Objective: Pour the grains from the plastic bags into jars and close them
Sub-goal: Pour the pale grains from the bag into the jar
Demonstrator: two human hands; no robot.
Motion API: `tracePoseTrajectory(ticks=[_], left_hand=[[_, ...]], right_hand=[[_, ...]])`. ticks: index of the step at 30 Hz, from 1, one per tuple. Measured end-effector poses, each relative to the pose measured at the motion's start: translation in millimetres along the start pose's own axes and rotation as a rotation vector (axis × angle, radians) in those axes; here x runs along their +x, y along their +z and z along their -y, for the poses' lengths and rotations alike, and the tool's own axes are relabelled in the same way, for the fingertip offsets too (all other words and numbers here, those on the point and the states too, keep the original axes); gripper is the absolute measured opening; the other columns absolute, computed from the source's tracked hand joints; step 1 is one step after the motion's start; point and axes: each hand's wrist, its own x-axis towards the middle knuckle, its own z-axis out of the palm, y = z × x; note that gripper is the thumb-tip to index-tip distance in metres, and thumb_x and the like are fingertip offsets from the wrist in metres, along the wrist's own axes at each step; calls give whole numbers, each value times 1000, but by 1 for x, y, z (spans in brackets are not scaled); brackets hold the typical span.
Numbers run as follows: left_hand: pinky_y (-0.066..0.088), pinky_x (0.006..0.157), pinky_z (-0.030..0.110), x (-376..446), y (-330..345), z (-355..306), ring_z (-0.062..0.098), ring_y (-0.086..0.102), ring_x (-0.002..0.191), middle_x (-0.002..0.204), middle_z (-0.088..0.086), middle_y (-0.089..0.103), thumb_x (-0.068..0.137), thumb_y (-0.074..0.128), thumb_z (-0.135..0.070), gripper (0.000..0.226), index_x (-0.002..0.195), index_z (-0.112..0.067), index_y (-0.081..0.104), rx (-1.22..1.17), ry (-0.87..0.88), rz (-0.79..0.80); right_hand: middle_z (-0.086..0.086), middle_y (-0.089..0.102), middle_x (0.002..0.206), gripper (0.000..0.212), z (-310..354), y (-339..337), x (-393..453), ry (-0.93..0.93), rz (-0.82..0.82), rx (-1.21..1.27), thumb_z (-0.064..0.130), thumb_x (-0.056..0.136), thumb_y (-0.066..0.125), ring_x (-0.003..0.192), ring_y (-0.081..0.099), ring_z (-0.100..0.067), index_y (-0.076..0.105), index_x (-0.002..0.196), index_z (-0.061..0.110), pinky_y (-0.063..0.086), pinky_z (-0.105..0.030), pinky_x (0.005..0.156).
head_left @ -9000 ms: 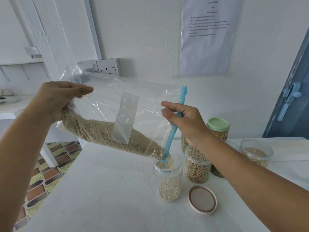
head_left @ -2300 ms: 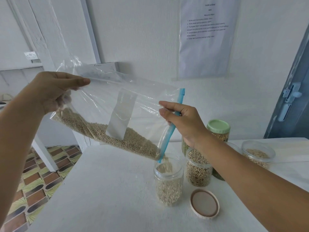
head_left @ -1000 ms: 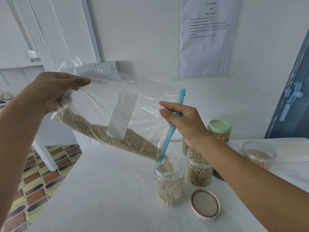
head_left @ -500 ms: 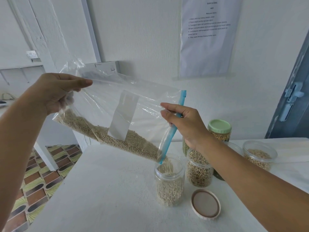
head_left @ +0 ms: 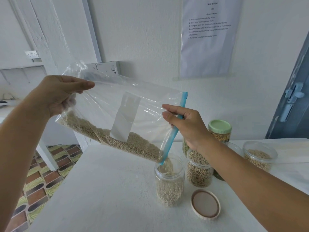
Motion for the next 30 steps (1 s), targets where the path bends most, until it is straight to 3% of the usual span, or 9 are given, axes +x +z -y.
tracePoseTrajectory(ticks=[7,11,17,22,27,30], left_hand=[[32,60,27,3,0,3,10,39,53,64,-5,60,10,100,-64,82,78,-21,82,8,34,13],[34,61,28,3,-1,3,12,39,56,69,0,58,15,101,-62,80,80,-20,82,12,28,4],[32,58,27,1,2,0,12,37,55,69,0,58,38,102,-49,67,89,-12,81,9,13,-16],[30,49,21,-1,4,-4,9,36,51,64,-7,63,24,99,-56,68,80,-22,83,10,30,3],[29,56,25,0,5,-5,8,38,47,66,-5,62,9,99,-65,83,78,-23,83,29,58,16],[30,50,22,-1,6,-7,8,37,48,65,-7,63,7,99,-66,84,77,-22,83,32,64,32]], right_hand=[[4,71,103,29,-1,-2,-2,1,-2,-2,15,92,77,69,58,1,77,121,20,50,-18,81],[7,71,99,29,-1,-2,-2,0,-3,-8,15,92,77,68,57,1,77,121,20,50,-19,81],[7,71,101,29,0,-3,-2,0,-10,-13,15,92,77,68,59,2,77,121,19,50,-17,80],[8,71,103,30,0,-4,-3,-3,-17,-18,14,92,77,70,60,3,77,122,19,50,-17,80],[13,69,93,29,0,-5,-4,-1,-24,-19,14,93,76,69,60,4,77,122,18,50,-17,79],[12,70,97,29,0,-5,-5,1,-27,-19,15,92,77,69,59,3,77,121,19,50,-18,80]])
